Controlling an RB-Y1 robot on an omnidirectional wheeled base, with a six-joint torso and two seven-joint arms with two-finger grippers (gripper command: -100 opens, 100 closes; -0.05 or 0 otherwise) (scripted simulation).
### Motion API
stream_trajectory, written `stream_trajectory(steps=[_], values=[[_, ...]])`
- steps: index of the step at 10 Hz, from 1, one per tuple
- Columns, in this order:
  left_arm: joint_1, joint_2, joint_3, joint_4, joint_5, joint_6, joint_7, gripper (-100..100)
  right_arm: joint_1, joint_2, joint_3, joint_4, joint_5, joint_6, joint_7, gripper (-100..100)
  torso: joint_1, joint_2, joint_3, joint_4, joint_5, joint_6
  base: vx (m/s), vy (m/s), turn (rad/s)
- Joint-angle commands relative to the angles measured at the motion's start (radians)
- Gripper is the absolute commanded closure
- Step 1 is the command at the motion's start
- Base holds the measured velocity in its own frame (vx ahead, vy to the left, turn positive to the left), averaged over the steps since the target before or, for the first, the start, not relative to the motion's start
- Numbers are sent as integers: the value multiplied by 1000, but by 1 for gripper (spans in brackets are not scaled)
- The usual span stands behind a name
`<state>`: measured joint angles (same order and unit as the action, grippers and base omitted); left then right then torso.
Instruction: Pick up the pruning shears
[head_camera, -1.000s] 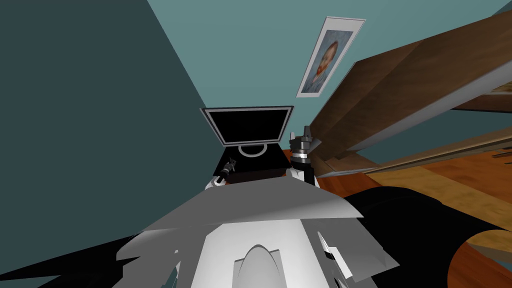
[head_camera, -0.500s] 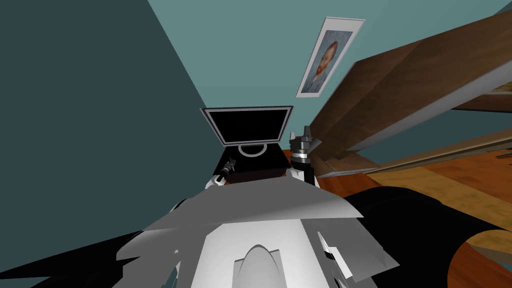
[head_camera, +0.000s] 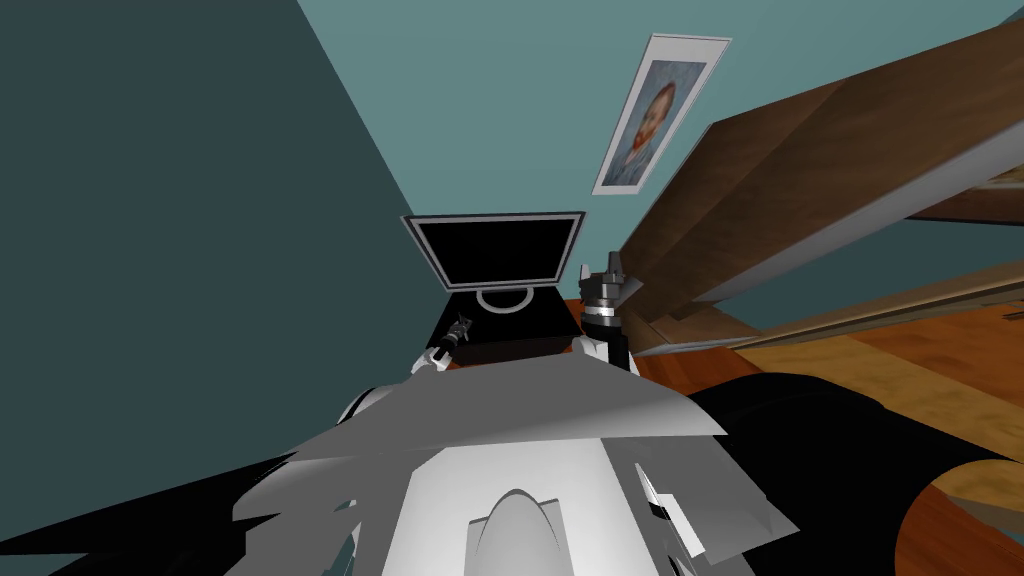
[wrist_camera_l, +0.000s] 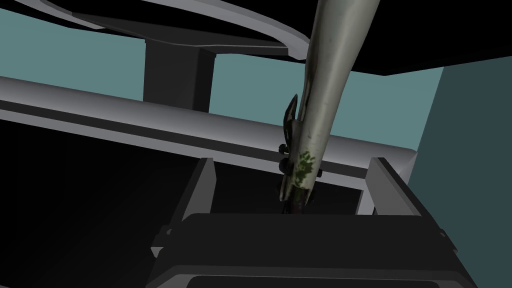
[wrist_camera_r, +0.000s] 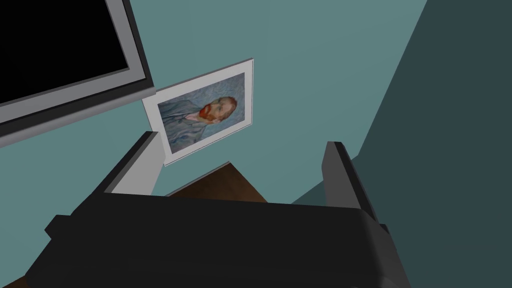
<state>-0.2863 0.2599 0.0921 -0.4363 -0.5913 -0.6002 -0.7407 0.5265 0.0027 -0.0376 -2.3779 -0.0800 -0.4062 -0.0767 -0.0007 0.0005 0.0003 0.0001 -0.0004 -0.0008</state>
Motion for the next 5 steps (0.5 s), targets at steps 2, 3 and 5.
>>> stream_trajectory(steps=[2,3,5], values=[[0,0,0,0,0,0,0,100,0,0,0,0,0,0,0,0,0,0,0,0,0,0,0,0,0],[0,1,0,0,-1,0,-1,100,0,0,0,0,0,0,0,0,0,0,0,0,1,0,0,0,0],[0,0,0,0,-1,0,-1,100,0,0,0,0,0,0,0,0,1,0,0,0,1,0,0,0,0]])
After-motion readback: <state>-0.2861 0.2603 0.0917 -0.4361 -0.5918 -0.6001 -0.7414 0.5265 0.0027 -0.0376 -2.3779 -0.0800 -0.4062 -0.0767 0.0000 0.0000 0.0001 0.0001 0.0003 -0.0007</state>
